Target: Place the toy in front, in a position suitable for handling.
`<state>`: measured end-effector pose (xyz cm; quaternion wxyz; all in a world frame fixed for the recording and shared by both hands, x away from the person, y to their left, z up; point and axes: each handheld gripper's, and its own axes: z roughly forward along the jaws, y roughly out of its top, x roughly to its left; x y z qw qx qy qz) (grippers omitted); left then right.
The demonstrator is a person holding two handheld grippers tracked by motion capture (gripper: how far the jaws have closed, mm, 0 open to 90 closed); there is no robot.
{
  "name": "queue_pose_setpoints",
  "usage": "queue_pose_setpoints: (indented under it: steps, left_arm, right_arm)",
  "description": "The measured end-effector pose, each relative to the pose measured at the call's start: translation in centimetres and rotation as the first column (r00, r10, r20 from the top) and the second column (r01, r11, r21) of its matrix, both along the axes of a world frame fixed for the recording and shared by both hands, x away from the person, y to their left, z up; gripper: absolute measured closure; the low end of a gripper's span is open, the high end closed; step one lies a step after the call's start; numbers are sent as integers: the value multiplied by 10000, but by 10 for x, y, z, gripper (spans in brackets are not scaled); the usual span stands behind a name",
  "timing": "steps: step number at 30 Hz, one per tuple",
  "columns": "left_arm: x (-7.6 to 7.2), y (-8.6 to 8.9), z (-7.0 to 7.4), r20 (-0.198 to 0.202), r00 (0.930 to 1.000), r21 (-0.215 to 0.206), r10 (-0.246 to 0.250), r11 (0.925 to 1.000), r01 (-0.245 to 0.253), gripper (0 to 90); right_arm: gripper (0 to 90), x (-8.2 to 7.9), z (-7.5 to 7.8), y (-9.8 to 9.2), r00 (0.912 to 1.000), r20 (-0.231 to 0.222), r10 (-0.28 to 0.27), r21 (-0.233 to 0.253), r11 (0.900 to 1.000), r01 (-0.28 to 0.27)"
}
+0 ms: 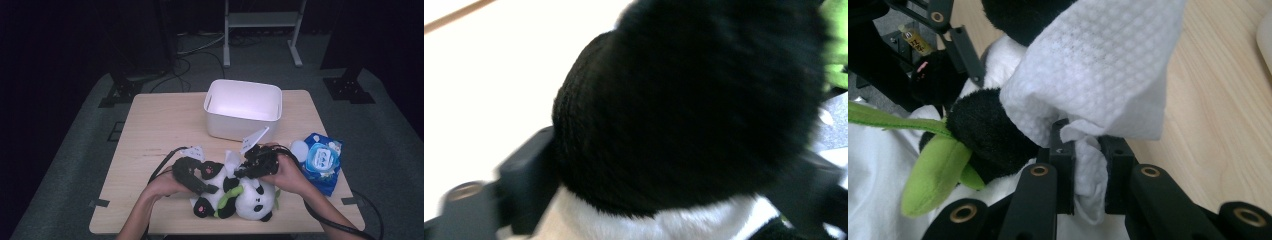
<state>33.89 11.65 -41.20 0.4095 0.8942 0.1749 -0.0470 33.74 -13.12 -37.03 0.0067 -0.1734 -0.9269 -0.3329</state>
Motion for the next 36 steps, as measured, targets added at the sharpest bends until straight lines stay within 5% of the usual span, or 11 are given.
queue_pose_setpoints:
  steps: [4, 13, 15, 20, 22, 28, 33, 36]
  left_arm:
    - [2, -3, 3, 572, 9979, 22, 300, 9995, -302, 295]
    - [14, -9, 11, 1755, 9797, 506, 967, 9930, -1071, 308]
    - [18, -8, 13, 2030, 9734, 645, 1061, 9905, -1215, 308]
    - [29, -2, 18, 2899, 9452, 928, 1504, 9785, -1841, 308]
    - [28, 2, 17, 2923, 9410, 849, 1703, 9755, -2029, 307]
    - [22, 11, 14, 2625, 9488, 637, 1759, 9779, -1989, 247]
    - [13, 17, 17, 2246, 9634, 489, 1462, 9857, -1610, 183]
    - [11, 22, 21, 1843, 9721, 25, 1451, 9890, -1481, 162]
  right_arm:
    - [793, 9, -1, -2, 9998, -144, -166, -70, 9998, 165]
    - [809, 40, 4, -1, 9960, -294, -841, -52, 9965, 840]
    - [811, 46, 6, 2, 9953, -259, -930, -85, 9956, 928]
    - [816, 61, 12, 15, 9949, -82, -1007, -99, 9949, 1007]
    - [817, 64, 14, 20, 9951, -15, -988, -103, 9951, 988]
    - [817, 59, 12, 27, 9968, -112, -796, 149, 9967, 798]
    - [817, 47, 9, 24, 9979, -65, -652, 437, 9969, 654]
    - [817, 40, 9, 23, 9986, -28, -519, 484, 9975, 520]
